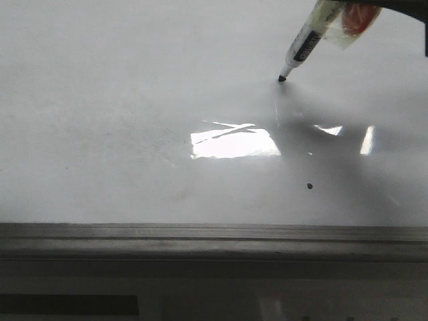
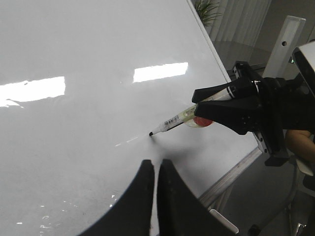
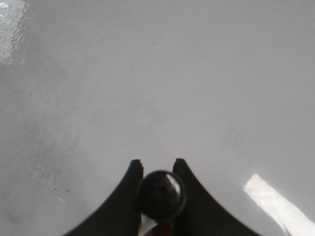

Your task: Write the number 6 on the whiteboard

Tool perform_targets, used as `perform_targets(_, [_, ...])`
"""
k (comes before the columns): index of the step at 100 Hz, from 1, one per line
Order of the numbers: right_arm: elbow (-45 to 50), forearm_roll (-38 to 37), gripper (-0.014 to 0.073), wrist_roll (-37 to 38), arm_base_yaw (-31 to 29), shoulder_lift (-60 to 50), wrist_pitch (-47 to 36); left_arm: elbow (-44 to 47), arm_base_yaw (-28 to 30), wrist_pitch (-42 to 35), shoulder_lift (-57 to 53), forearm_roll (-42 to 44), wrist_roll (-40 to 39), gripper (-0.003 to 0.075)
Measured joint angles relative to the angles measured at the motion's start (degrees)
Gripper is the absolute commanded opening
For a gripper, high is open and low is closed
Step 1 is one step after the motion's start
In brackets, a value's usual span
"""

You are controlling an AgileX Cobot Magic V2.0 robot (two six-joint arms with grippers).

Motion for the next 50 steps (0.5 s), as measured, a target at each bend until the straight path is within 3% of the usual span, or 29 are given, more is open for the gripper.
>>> perform_targets(16, [-0.12, 0.23, -0.0044, 2.09, 0.93, 0.0, 1.22, 0.0, 0.0, 0.0, 0.0, 0.0, 0.0, -0.002])
perform_targets(50, [-0.37, 0.43, -0.0044, 2.92, 8.82, -0.3, 10.94, 0.0, 0.0, 0.0, 0.0, 0.0, 0.0, -0.002])
